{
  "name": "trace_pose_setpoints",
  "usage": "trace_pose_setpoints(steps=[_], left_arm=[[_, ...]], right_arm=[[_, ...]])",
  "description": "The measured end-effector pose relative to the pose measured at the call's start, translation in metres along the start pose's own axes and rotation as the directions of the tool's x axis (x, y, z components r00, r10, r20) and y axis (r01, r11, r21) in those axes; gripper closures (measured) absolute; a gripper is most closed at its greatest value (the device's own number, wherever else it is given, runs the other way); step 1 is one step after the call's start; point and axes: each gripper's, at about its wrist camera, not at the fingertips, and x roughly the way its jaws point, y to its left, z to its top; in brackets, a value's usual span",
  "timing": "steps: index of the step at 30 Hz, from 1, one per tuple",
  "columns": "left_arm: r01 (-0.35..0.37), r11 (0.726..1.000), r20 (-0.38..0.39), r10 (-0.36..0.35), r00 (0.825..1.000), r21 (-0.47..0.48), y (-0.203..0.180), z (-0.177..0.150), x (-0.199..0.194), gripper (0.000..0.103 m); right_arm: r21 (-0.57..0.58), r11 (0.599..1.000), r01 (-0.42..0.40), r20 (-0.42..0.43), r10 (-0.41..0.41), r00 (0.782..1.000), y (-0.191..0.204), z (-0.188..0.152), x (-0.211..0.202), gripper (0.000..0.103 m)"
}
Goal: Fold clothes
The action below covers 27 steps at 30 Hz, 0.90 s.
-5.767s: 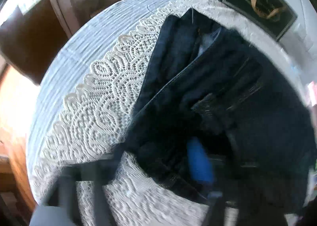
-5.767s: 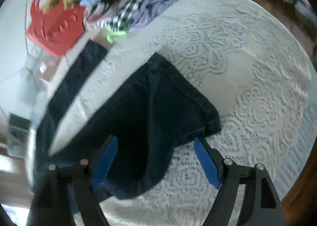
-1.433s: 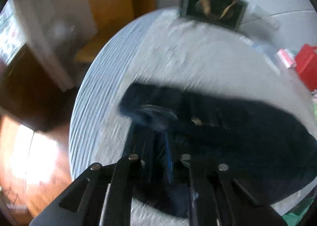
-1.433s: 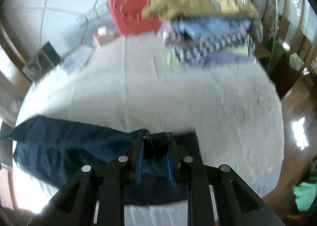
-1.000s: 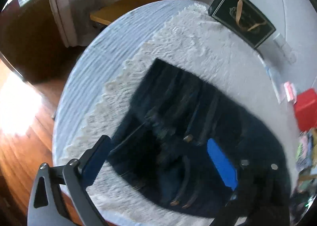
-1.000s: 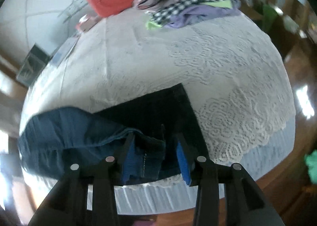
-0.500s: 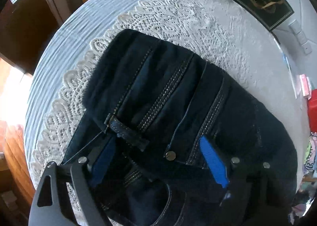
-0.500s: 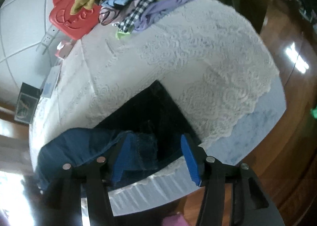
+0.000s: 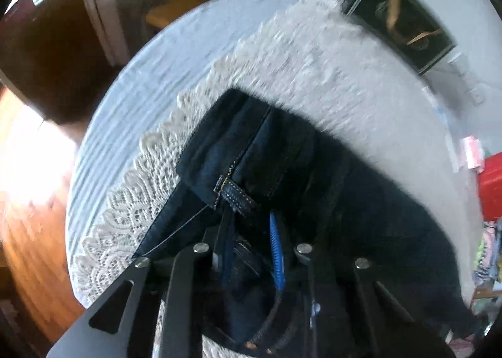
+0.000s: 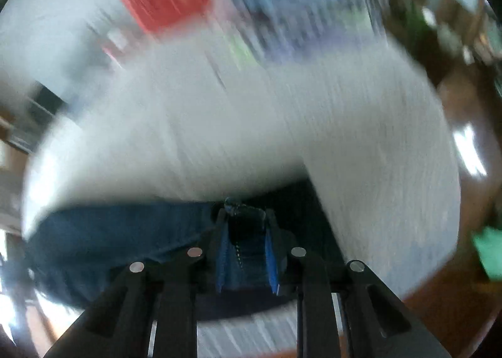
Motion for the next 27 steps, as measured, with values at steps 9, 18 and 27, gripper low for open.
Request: trace_pose_setpoints(steps=[9,18,27], left_arm=[[0.019,1.0,-0.038,-0.018,0.999,0.006,0.04,-0.046,-0.004,0.083],[0.003,1.0,-0.056,-0.001,0.998,0.03,0.051,-0.057,0.007,0.083],[0.008,0.998,-0.066,-0.004,0.998,0.061,0.069,-0.059,0.014,0.083]], right_arm=[[-0.086,0.988,0.131,-0.08,-0.138,0.987,-0.053,-0.064,-0.002,0.061],[0.237,0.971,0.014,-0.114,0.014,0.993,-0.101,-0.092,0.003,0.041],[0.279,0.958,0.068,-0.112,-0.037,0.993,-0.115,-0.063,-0.029,0.044]])
